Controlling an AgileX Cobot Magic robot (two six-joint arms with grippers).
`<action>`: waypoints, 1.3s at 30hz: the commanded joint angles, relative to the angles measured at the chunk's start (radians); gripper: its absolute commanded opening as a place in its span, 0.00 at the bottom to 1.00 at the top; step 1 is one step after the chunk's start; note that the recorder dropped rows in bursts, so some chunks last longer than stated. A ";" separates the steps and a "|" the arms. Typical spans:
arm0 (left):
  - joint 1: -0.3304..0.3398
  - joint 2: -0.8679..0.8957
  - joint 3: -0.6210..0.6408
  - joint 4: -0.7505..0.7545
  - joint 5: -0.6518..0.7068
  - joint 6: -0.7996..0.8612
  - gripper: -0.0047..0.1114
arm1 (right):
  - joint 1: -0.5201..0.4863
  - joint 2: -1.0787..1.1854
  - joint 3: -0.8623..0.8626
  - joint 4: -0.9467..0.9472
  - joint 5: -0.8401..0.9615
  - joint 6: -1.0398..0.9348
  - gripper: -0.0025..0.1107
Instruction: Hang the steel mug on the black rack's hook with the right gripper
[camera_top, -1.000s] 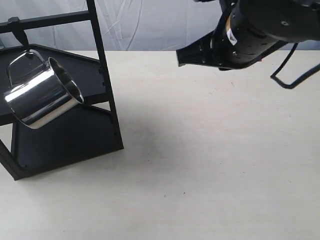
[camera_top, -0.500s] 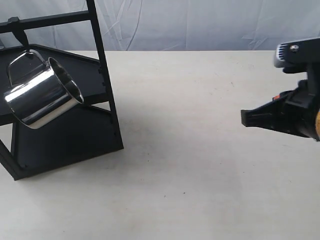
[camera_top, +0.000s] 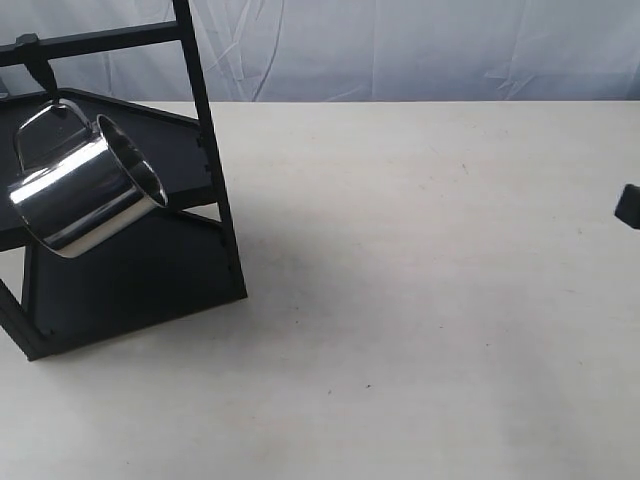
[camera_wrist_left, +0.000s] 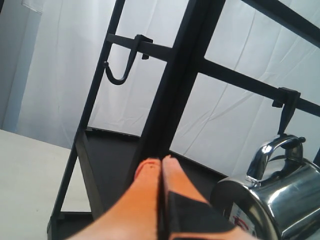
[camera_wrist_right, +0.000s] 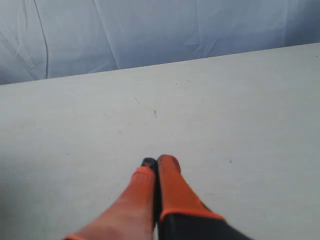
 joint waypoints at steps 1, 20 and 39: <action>-0.002 0.004 -0.002 0.000 -0.004 0.000 0.04 | -0.136 -0.119 0.077 -0.003 -0.178 -0.062 0.01; -0.002 0.004 -0.002 0.000 -0.004 0.000 0.04 | -0.177 -0.282 0.223 0.045 -0.275 -0.126 0.01; -0.002 0.004 -0.002 0.000 -0.004 0.000 0.04 | -0.201 -0.440 0.321 0.866 -0.140 -1.123 0.01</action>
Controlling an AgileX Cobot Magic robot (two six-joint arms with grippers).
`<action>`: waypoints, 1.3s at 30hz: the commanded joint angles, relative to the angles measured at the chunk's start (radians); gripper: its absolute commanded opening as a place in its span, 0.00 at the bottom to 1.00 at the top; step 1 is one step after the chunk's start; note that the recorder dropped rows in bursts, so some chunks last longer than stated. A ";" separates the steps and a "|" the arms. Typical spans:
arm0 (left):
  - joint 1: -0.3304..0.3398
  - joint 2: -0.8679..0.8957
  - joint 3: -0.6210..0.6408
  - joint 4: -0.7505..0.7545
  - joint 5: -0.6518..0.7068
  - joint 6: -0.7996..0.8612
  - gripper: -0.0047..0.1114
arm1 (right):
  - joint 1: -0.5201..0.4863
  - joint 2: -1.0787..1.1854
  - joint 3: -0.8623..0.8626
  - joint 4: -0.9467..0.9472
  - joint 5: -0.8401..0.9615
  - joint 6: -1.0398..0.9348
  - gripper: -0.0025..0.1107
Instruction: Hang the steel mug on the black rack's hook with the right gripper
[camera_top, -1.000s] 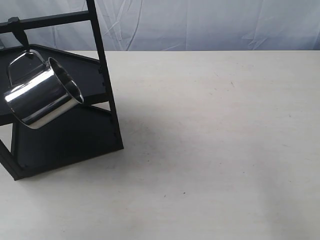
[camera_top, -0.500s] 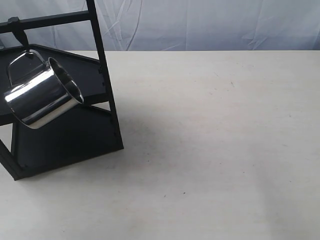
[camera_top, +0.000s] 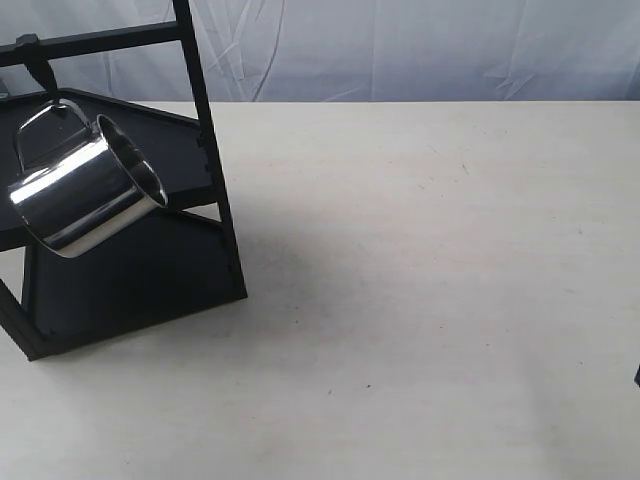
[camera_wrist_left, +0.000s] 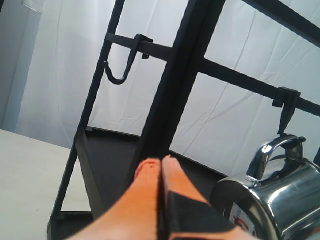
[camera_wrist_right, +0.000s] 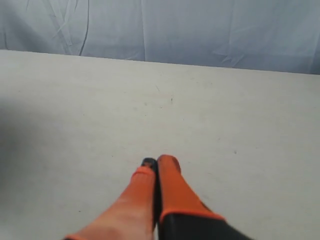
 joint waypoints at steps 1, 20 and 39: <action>-0.002 0.004 -0.002 0.000 -0.004 0.000 0.04 | -0.022 -0.045 0.059 0.025 0.000 -0.018 0.01; -0.002 0.004 -0.002 0.000 -0.004 0.000 0.04 | -0.061 -0.104 0.102 0.214 0.037 -0.245 0.01; -0.002 0.004 -0.002 0.000 -0.004 0.000 0.04 | -0.061 -0.208 0.102 0.202 0.058 -0.245 0.01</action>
